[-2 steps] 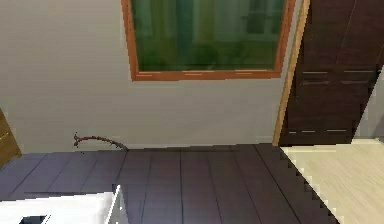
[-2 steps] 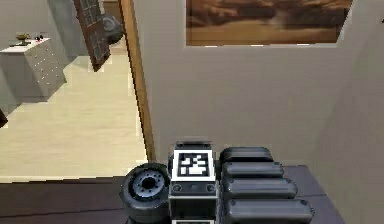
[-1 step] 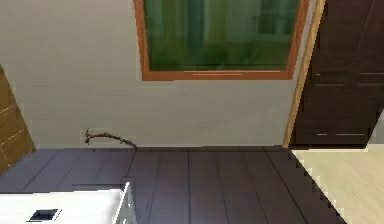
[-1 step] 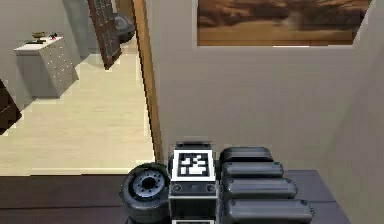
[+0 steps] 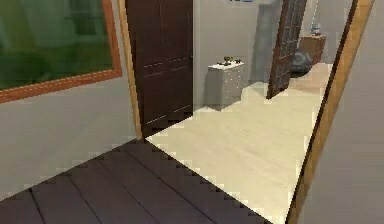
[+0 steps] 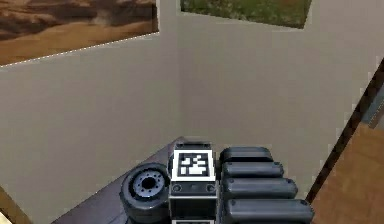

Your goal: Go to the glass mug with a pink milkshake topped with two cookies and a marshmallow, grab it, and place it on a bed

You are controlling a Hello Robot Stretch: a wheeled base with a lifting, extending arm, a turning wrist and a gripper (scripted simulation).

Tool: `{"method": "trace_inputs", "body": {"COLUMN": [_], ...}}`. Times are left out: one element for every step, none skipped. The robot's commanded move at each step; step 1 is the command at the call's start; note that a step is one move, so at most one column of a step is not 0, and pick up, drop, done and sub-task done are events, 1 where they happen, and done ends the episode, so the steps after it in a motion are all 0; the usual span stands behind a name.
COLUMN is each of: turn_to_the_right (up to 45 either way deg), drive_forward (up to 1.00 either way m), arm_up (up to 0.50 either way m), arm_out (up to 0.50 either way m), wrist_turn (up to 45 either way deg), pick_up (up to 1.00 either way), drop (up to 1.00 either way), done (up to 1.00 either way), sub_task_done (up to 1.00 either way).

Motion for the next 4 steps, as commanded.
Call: {"method": "trace_inputs", "body": {"turn_to_the_right": [42.0, 0.0, -45.0, -45.0], "drive_forward": [0.00, 0.30, 0.00, 0.00], "arm_up": [0.00, 0.00, 0.00, 0.00], "arm_out": [0.00, 0.00, 0.00, 0.00], "wrist_turn": [0.0, 0.0, 0.0, 0.0], "pick_up": [0.00, 0.00, 0.00, 0.00], "drop": [0.00, 0.00, 0.00, 0.00], "done": [0.00, 0.00, 0.00, 0.00], "sub_task_done": [0.00, 0.00, 0.00, 0.00]}}
